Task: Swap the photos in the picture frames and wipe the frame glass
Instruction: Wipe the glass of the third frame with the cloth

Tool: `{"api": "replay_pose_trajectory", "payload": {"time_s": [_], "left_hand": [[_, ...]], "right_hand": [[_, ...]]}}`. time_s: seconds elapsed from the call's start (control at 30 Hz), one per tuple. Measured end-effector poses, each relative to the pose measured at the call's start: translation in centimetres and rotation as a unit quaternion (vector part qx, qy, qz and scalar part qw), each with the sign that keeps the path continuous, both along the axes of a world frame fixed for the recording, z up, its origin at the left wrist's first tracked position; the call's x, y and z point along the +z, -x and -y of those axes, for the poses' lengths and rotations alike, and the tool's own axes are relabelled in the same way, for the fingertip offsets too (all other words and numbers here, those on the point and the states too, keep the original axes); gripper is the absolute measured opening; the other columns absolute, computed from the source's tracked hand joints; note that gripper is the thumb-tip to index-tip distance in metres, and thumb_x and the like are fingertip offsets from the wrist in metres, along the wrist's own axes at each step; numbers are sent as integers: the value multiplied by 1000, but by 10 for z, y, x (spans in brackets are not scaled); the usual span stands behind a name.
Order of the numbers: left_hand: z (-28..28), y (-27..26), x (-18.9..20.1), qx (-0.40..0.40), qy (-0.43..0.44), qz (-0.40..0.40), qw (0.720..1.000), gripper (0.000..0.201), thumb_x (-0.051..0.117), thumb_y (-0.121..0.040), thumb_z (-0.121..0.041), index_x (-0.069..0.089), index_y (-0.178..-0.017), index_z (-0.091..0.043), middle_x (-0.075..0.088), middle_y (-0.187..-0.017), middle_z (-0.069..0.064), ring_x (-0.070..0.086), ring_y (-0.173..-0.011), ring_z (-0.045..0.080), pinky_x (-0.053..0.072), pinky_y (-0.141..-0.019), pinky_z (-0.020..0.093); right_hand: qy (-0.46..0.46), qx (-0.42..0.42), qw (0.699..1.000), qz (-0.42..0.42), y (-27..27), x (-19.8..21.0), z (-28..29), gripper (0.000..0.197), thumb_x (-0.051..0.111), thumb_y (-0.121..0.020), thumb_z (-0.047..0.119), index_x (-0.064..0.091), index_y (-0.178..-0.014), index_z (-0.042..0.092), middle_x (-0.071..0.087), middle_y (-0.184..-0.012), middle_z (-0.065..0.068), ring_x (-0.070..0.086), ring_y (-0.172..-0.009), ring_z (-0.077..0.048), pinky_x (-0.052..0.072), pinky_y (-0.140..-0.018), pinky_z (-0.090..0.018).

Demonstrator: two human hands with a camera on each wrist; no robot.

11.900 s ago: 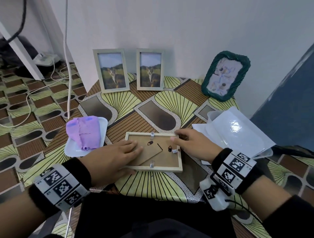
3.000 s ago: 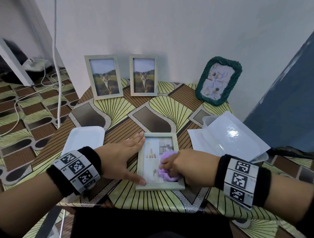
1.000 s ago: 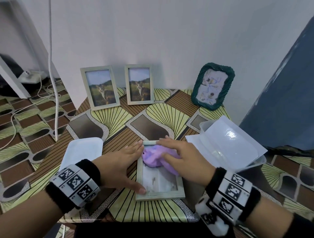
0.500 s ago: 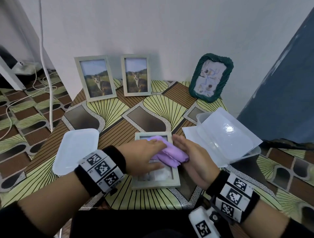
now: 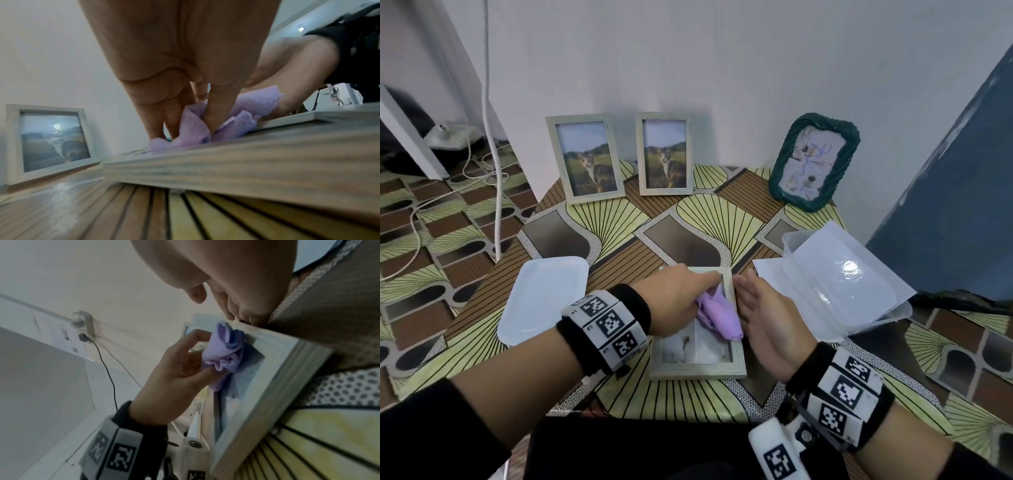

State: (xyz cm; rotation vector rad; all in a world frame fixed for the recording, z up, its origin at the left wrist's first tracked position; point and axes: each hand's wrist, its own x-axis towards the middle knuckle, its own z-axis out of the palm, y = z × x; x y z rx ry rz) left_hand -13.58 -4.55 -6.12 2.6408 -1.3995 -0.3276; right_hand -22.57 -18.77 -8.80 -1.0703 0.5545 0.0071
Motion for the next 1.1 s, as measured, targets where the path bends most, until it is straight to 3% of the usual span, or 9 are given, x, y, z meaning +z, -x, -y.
{"api": "replay_pose_trajectory", "payload": {"time_s": [0.1, 0.23, 0.4, 0.5, 0.63, 0.77, 0.87, 1.03, 1.1], "left_hand": [[-6, -2, -2, -43, -14, -25, 999, 40, 44, -91, -11, 52, -124, -33, 59, -91, -5, 60, -92, 24, 45, -77, 29], [-20, -11, -1, -89, -15, -60, 994, 44, 50, -93, -9, 64, -126, -33, 66, -127, -4, 59, -119, 15, 37, -109, 26], [-47, -17, 9, -61, 42, -66, 995, 44, 49, -86, 0, 70, -113, -28, 68, -123, -5, 59, -120, 14, 45, -100, 35], [-70, -25, 19, 0, 107, -13, 994, 41, 51, -86, 2, 72, -108, -24, 71, -116, -2, 65, -112, 20, 49, -94, 37], [-104, -36, 29, 103, 198, 60, 973, 44, 55, -85, 7, 72, -114, -22, 72, -113, 1, 67, -104, 21, 48, -91, 26], [-134, -45, 24, 180, 195, 95, 959, 50, 53, -84, 12, 69, -122, -16, 65, -127, 4, 58, -123, 20, 40, -104, 26], [-152, -43, 14, 203, 132, 86, 966, 50, 49, -86, 10, 65, -126, -14, 60, -133, 8, 54, -127, 22, 37, -110, 29], [-181, -40, 1, 258, 116, 89, 955, 48, 51, -85, 9, 66, -125, -14, 65, -127, 11, 60, -118, 29, 43, -102, 33], [-189, -38, -1, 276, 105, 88, 951, 47, 53, -85, 4, 68, -123, -19, 69, -120, 9, 64, -110, 29, 43, -90, 27]], "right_hand": [[-18, -13, 1000, -10, -2, 5, 1, 54, 42, -104, 38, 41, -146, 5, 54, -143, -6, 55, -127, -17, 38, -114, -40], [-14, -2, 1000, -19, -5, 9, 3, 52, 42, -104, 38, 44, -144, 6, 53, -144, -6, 55, -126, -20, 40, -111, -41], [12, 10, 1000, -16, -3, 6, 5, 48, 43, -103, 36, 46, -142, 8, 52, -145, -3, 52, -128, -18, 35, -115, -42], [38, 36, 999, -10, -1, 5, 7, 26, 45, -103, 30, 65, -112, 18, 68, -125, 2, 64, -110, -10, 46, -99, -35], [65, 66, 996, 10, -2, 1, 8, 51, 40, -103, 27, 80, -73, 35, 76, -89, 18, 71, -85, 4, 46, -80, -27], [87, 76, 993, 16, -4, 1, 6, 32, 42, -103, 27, 73, -99, 17, 77, -93, 5, 73, -84, -4, 53, -70, -25], [95, 76, 992, 23, -4, 2, 3, 37, 44, -102, 28, 60, -115, -2, 72, -108, -13, 72, -84, -13, 58, -60, -22], [127, 82, 988, 28, -2, 7, -3, 37, 43, -102, 29, 62, -116, 1, 72, -109, -13, 72, -87, -14, 55, -64, -24], [124, 77, 989, 26, -1, 9, -4, 33, 42, -103, 28, 67, -112, 8, 75, -107, -7, 72, -91, -13, 54, -68, -27]]}}
